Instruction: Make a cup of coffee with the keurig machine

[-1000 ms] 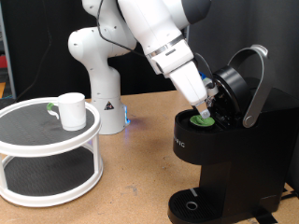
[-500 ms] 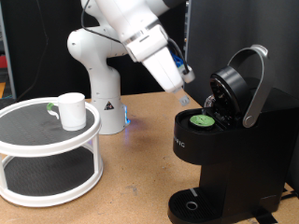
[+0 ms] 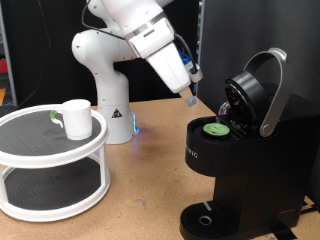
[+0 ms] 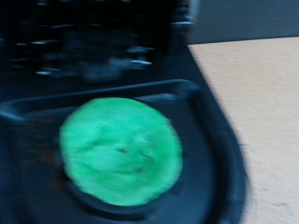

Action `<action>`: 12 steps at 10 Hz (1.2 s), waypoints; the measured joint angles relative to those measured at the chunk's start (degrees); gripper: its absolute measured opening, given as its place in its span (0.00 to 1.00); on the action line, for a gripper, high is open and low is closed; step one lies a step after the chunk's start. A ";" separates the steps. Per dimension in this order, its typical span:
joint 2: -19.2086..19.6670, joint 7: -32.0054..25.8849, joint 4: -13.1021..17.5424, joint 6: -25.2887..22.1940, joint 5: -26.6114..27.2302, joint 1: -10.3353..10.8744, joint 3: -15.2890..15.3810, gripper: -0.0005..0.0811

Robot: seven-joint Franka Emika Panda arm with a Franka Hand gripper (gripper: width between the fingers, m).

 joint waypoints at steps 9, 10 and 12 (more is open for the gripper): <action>0.35 -0.72 12.59 -16.22 0.28 -0.18 -4.68 1.00; 0.36 -0.79 12.42 -16.22 2.17 -0.09 -4.70 1.00; 0.62 -0.63 13.05 -19.26 6.71 0.51 -4.73 1.00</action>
